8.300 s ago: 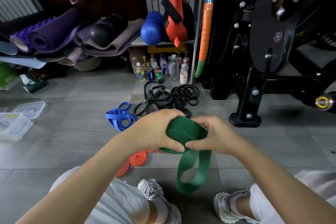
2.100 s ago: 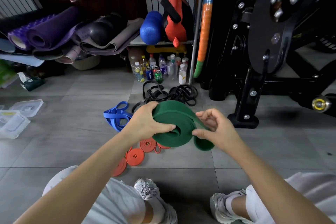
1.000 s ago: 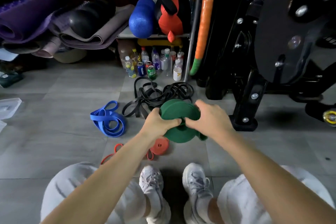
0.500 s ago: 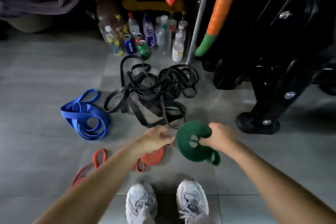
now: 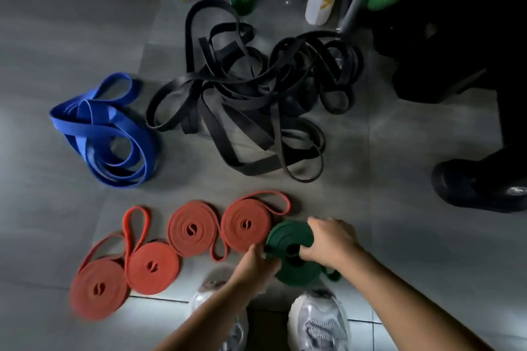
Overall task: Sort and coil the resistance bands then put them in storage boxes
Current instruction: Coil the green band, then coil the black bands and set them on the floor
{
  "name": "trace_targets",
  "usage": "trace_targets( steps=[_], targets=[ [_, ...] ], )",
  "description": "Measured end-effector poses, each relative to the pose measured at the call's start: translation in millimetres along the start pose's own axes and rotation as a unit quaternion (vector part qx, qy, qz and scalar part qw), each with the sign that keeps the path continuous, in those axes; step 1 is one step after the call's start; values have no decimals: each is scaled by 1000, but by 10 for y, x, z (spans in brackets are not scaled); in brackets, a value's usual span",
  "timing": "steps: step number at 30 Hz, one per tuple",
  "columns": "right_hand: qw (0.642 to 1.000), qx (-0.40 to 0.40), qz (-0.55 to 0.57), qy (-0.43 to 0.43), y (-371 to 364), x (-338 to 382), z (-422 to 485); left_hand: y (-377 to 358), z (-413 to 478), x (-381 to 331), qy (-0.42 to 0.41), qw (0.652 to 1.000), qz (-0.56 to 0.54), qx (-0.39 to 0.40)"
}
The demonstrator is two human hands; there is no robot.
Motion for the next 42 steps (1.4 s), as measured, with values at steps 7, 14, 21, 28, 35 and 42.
trace_targets(
  steps=[7, 14, 21, 28, 35, 42],
  targets=[
    [999, -4, -33, -2, 1, -126, 103, -154, 84, -4, -2, 999, -23, 35],
    [999, -28, 12, -16, -30, -124, 94, -51, 127, 56, 15, 998, -57, -2],
    [998, 17, 36, -38, -34, -52, 197, 126, 193, 90, 37, 999, -14, -6],
    [998, -20, 52, -37, 306, -210, 315, 519, 329, -218, -21, 998, 45, -26],
    [949, -270, 162, 1, 1008, 41, 386, 1119, 621, -600, -70, 988, 81, -115],
    [992, -105, -71, 12, 795, 176, 598, 1057, 684, -1121, -143, 979, 105, -100]
  ],
)
Point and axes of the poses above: each hand's wrist, its own z-axis towards the middle knuckle, its own y-axis out of the back of the hand, x = y × z, the point moved 8 cm from there along z, towards the middle knuckle, and after that the axes turned 5 degrees about -y, right-handed, at the moved point
